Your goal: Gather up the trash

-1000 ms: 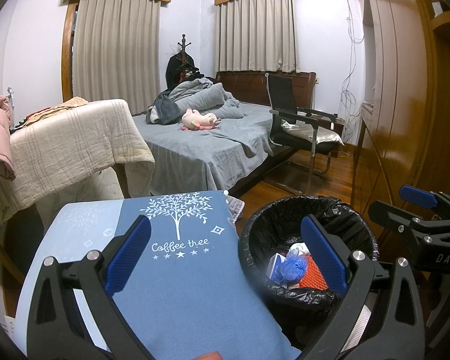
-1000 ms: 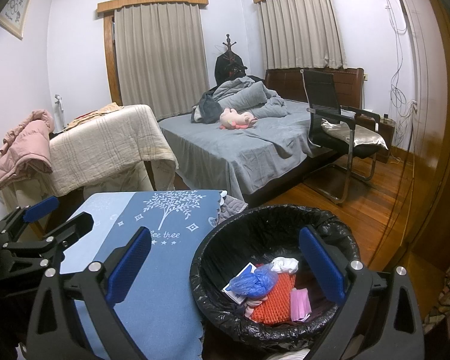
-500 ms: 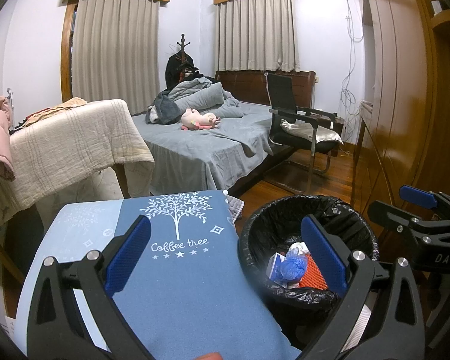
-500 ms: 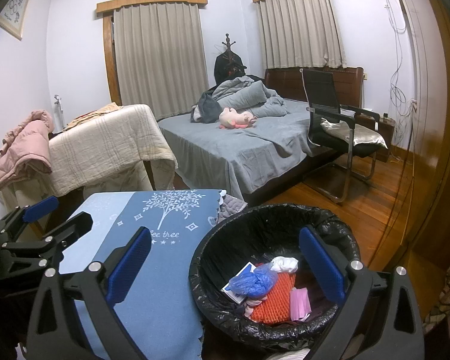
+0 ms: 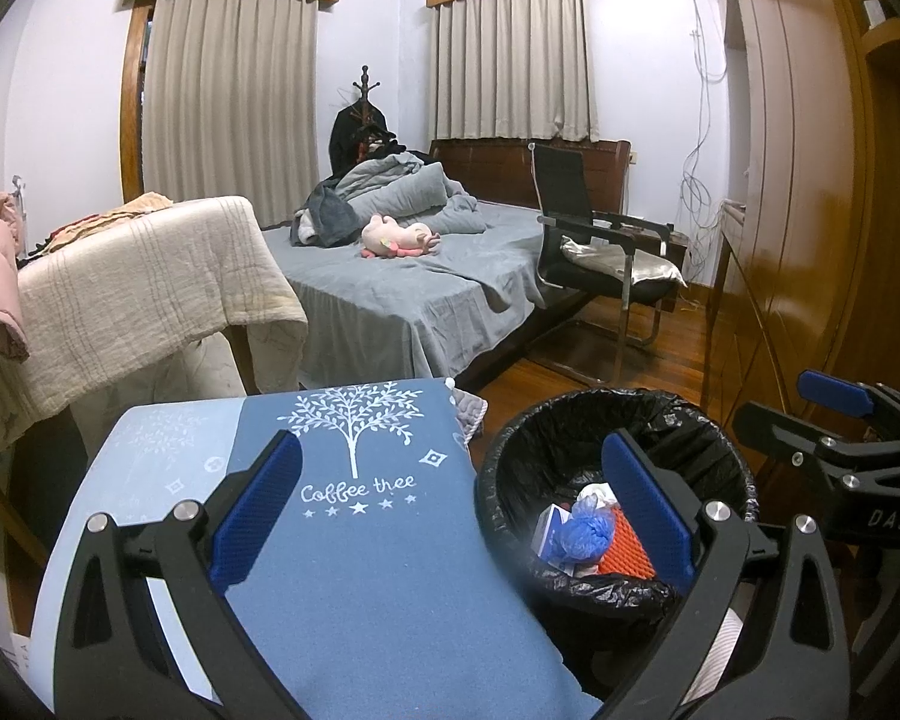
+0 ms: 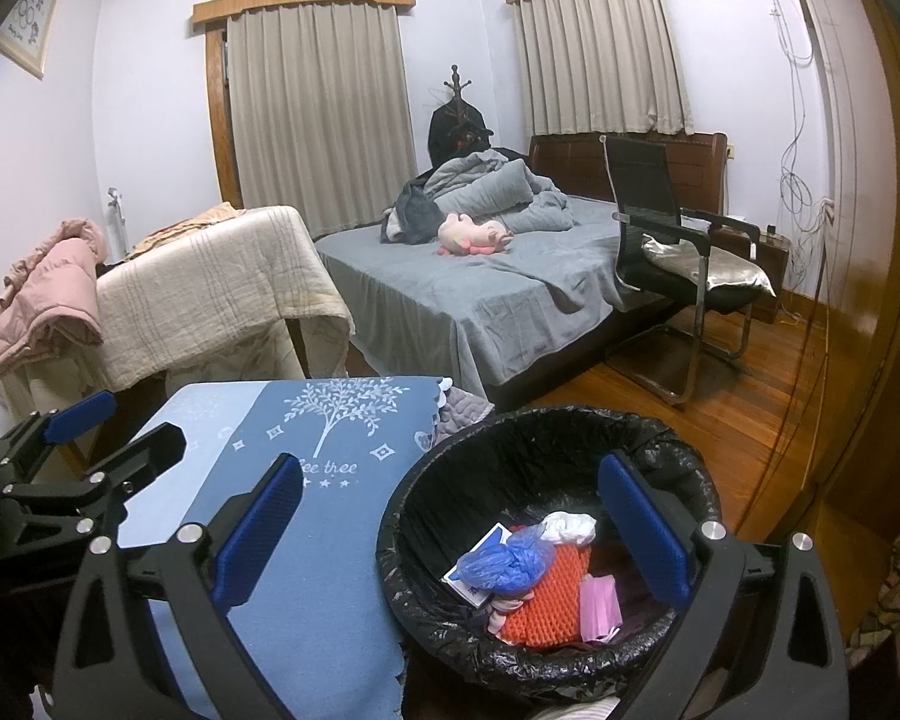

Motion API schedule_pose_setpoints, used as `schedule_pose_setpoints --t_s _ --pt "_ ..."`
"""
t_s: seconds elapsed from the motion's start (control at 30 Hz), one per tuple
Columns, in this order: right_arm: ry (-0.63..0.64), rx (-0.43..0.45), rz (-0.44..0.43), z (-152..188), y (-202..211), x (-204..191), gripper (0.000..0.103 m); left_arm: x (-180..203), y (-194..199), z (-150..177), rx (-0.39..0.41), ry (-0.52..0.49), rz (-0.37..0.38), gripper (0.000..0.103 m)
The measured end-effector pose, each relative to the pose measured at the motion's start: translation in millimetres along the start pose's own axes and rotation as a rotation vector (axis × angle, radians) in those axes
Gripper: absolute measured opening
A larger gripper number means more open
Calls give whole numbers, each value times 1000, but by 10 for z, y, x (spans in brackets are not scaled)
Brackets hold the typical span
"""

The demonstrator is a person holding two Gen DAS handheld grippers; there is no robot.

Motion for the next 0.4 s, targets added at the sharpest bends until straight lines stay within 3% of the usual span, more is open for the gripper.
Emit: schedule_pose_setpoints --t_s 0.4 --pt "-1 -1 -1 1 2 -6 97 -19 27 12 -3 -2 -1 97"
Point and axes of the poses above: each gripper's, at about its wrist camera, not at the fingertips, and y roughly against the way its jaws point, x to its right, z to its underside, the point moved 8 cm from there along -y, roughly the way its jaws point, and after that the axes turned 15 degrees about z, right-handed, at the moved point
